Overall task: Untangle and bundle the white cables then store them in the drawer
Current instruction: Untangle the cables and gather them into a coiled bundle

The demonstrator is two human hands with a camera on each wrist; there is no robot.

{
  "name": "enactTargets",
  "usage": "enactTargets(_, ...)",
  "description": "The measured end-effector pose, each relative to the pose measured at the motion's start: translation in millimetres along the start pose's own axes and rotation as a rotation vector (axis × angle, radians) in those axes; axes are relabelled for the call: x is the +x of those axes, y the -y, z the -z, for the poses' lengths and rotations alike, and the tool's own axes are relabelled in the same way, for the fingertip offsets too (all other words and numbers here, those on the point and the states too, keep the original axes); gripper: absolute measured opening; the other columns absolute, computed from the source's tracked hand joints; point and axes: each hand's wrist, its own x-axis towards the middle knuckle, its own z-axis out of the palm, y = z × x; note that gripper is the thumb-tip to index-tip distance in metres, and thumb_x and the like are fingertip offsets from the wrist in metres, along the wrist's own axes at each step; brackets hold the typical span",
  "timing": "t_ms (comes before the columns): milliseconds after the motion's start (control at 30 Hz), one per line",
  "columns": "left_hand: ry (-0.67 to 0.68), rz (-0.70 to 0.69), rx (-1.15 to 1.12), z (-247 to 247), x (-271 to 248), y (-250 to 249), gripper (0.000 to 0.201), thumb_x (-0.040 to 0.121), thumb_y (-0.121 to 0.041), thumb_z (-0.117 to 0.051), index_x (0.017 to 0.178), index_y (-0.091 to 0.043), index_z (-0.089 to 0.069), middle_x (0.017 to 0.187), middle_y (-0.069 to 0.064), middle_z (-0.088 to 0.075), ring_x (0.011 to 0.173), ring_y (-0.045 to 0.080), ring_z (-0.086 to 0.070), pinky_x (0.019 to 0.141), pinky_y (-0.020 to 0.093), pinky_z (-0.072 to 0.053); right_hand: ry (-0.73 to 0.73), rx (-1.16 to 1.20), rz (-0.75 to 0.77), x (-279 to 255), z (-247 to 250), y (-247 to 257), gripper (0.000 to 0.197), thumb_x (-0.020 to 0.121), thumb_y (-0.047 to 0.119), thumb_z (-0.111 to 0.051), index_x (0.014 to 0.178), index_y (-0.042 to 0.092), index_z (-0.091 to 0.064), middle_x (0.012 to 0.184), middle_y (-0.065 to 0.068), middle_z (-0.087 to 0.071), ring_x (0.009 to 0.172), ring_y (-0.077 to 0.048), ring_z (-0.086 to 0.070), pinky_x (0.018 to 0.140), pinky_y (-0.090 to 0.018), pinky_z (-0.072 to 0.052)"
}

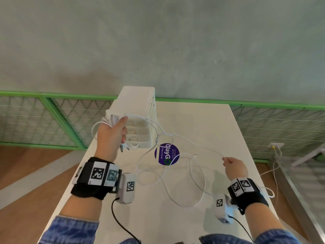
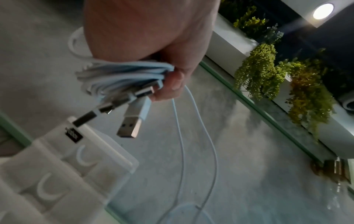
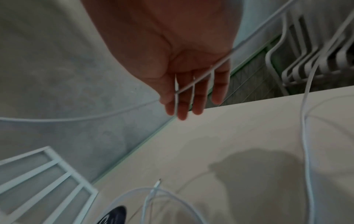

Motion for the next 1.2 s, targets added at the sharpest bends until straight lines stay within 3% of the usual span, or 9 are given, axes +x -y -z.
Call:
enactTargets(133, 0.157, 0.014, 0.13, -26.4, -16.8, 7.5, 0.022, 0.09, -0.023, -0.062, 0.073, -0.01, -0.055, 0.042, -0.007, -0.042, 0.035, 0.01, -0.033, 0.038, 0.02, -0.028, -0.096, 0.113, 0.289, -20.2, -11.4, 34.0, 0.043, 0.092, -0.001, -0.037, 0.134, 0.005, -0.047, 0.142, -0.014, -0.043, 0.132, -0.027, -0.038, 0.11, -0.031, -0.027)
enactTargets(200, 0.232, -0.011, 0.183, -38.8, -24.2, 7.5, 0.02, 0.089, -0.025, -0.062, 0.081, -0.006, -0.06, 0.045, -0.005, -0.041, 0.038, 0.012, -0.032, 0.041, 0.022, -0.027, -0.101, 0.288, 0.523, -41.2, -6.7, 65.8, 0.038, 0.096, 0.011, -0.044, 0.133, 0.012, -0.049, 0.138, -0.001, -0.047, 0.13, -0.016, -0.039, 0.11, -0.026, -0.027)
enactTargets(333, 0.321, -0.036, 0.17, -58.0, -35.2, 0.5, 0.019, 0.089, -0.022, -0.062, 0.073, -0.012, -0.059, 0.042, -0.007, -0.037, 0.039, 0.013, -0.029, 0.04, 0.021, -0.024, 0.236, 0.412, 0.764, -80.5, -6.5, 120.2, 0.04, 0.089, 0.034, -0.056, 0.129, 0.032, -0.051, 0.114, 0.016, -0.062, 0.106, 0.003, -0.056, 0.094, -0.011, -0.041)
enactTargets(433, 0.322, -0.063, 0.16, -61.5, -36.7, -6.3, 0.028, 0.089, -0.02, -0.064, 0.065, -0.014, -0.049, 0.04, -0.009, -0.034, 0.036, 0.011, -0.026, 0.039, 0.019, -0.022, 0.339, 0.43, 0.731, -87.8, -21.0, 126.7, 0.027, 0.092, 0.011, -0.053, 0.11, 0.029, -0.062, 0.087, 0.007, -0.069, 0.081, -0.004, -0.065, 0.081, -0.021, -0.051)
enactTargets(500, 0.3, -0.096, 0.16, -58.1, -35.0, -8.6, 0.028, 0.088, -0.019, -0.064, 0.067, -0.011, -0.048, 0.041, -0.009, -0.031, 0.035, 0.009, -0.025, 0.038, 0.018, -0.022, 0.369, 0.436, 0.688, -87.1, -27.0, 121.6, 0.025, 0.091, 0.005, -0.048, 0.097, 0.021, -0.065, 0.077, 0.005, -0.066, 0.07, 0.0, -0.061, 0.071, -0.014, -0.046)
enactTargets(667, 0.304, -0.083, 0.18, -48.2, -28.7, -3.9, 0.028, 0.089, -0.021, -0.064, 0.066, -0.014, -0.049, 0.044, -0.007, -0.029, 0.036, 0.008, -0.024, 0.038, 0.017, -0.021, 0.494, 0.596, 0.616, -86.2, -18.5, 125.9, 0.015, 0.081, 0.008, -0.045, 0.078, 0.014, -0.058, 0.084, -0.009, -0.067, 0.077, -0.012, -0.059, 0.07, -0.016, -0.044)
enactTargets(800, 0.34, -0.021, 0.333, -39.6, -22.8, 4.0, 0.034, 0.087, -0.028, -0.065, 0.065, -0.014, -0.045, 0.043, -0.005, -0.031, 0.037, 0.012, -0.025, 0.041, 0.02, -0.022, 0.587, 0.775, 0.57, -88.3, 5.4, 130.5, 0.015, 0.084, 0.012, -0.041, 0.074, 0.008, -0.052, 0.054, -0.011, -0.053, 0.053, -0.018, -0.047, 0.061, -0.024, -0.041)
enactTargets(933, 0.325, 0.005, 0.309, -26.9, -11.0, 2.6, 0.02, 0.084, -0.026, -0.069, 0.084, -0.009, -0.057, 0.045, -0.003, -0.032, 0.039, 0.013, -0.025, 0.039, 0.019, -0.021, 0.532, 0.403, 0.601, -75.7, 7.3, 120.1, 0.028, 0.097, 0.019, -0.045, 0.081, 0.007, -0.064, 0.045, 0.009, -0.044, 0.046, -0.006, -0.039, 0.051, -0.015, -0.033)
enactTargets(1200, 0.099, -0.069, 0.205, -13.6, 7.2, -16.3, 0.018, 0.085, -0.017, -0.067, 0.096, -0.002, -0.067, 0.038, -0.012, -0.038, 0.033, 0.003, -0.03, 0.035, 0.015, -0.025, 0.276, -0.13, 0.604, -42.0, -15.6, 67.2, 0.028, 0.093, 0.034, -0.046, 0.072, 0.031, -0.064, 0.074, 0.006, -0.064, 0.077, -0.015, -0.058, 0.078, -0.033, -0.043)
